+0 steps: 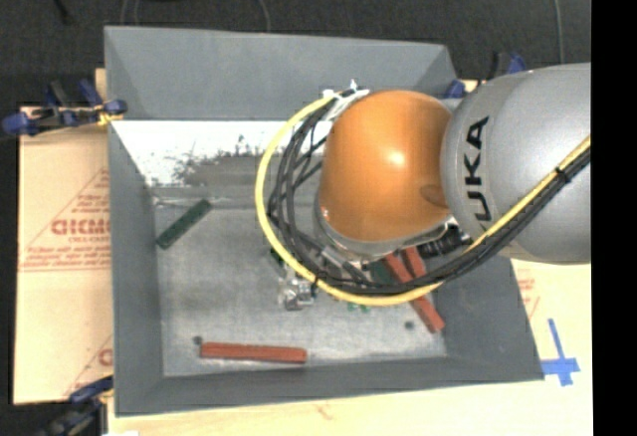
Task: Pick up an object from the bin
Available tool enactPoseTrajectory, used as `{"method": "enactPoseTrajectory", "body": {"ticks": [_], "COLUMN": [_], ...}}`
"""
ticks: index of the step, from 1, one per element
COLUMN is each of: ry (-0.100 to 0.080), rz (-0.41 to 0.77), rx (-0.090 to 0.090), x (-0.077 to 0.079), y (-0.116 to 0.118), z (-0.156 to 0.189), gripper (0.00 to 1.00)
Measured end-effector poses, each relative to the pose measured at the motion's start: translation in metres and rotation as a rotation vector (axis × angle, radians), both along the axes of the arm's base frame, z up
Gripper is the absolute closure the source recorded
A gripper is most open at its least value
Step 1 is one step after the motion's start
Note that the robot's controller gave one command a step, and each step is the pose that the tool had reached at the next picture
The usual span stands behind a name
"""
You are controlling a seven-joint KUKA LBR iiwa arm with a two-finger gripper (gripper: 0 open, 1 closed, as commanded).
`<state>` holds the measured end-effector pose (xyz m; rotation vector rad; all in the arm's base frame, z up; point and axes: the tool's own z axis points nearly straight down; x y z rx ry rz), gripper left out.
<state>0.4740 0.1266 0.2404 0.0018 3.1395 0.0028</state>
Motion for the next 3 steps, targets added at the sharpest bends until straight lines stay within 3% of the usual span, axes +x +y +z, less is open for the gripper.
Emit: {"method": "enactPoseTrajectory", "body": {"ticks": [1,2,3], "ry": [0.000,-0.003,0.003], "rz": [0.000,-0.024,-0.018], "rx": [0.000,0.001,-0.002], "x": [0.000,0.015,0.014], "y": [0.000,-0.010,-0.012], "z": [0.000,-0.032,-0.052], "gripper": [1.00,1.00,1.00]}}
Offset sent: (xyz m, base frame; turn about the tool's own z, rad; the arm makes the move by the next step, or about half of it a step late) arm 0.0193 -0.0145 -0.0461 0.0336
